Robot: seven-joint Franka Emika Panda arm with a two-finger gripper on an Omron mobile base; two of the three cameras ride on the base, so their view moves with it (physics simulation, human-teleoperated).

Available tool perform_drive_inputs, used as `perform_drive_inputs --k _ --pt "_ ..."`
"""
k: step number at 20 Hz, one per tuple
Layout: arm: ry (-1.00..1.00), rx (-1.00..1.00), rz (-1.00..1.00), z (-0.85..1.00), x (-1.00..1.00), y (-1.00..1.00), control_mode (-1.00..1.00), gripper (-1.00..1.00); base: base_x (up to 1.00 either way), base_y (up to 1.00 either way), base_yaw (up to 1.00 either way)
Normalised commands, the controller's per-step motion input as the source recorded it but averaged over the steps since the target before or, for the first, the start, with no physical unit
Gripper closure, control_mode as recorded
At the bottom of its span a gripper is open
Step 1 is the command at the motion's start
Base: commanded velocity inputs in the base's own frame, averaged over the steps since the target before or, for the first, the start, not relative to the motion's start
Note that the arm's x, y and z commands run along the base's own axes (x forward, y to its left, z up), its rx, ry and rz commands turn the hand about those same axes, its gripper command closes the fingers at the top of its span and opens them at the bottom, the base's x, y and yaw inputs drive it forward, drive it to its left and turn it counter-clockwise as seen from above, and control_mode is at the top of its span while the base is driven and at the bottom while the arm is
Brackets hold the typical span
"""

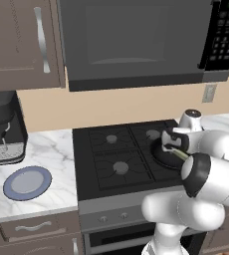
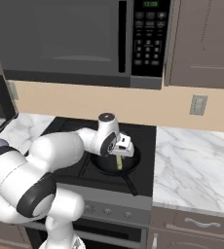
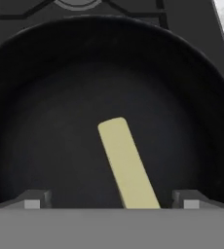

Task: Pick up the butter stick and place it in the pan. Then turn on the burner for the pan.

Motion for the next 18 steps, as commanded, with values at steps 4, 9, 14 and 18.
perform_drive_inputs --k 4,9,14,18 --pt "-0.15 0.04 0.00 0.39 -0.09 -0.02 -1.00 -1.00 0.00 0.00 0.00" --pt "-0.19 0.07 0.00 0.21 -0.24 -0.35 -1.00 -1.00 0.00 0.00 0.00" --pt "-0.22 0.04 0.00 0.00 -0.31 -0.35 -1.00 -1.00 0.00 0.00 0.00" --pt "-0.27 0.01 0.00 0.00 -0.36 -0.24 -1.00 -1.00 0.00 0.00 0.00"
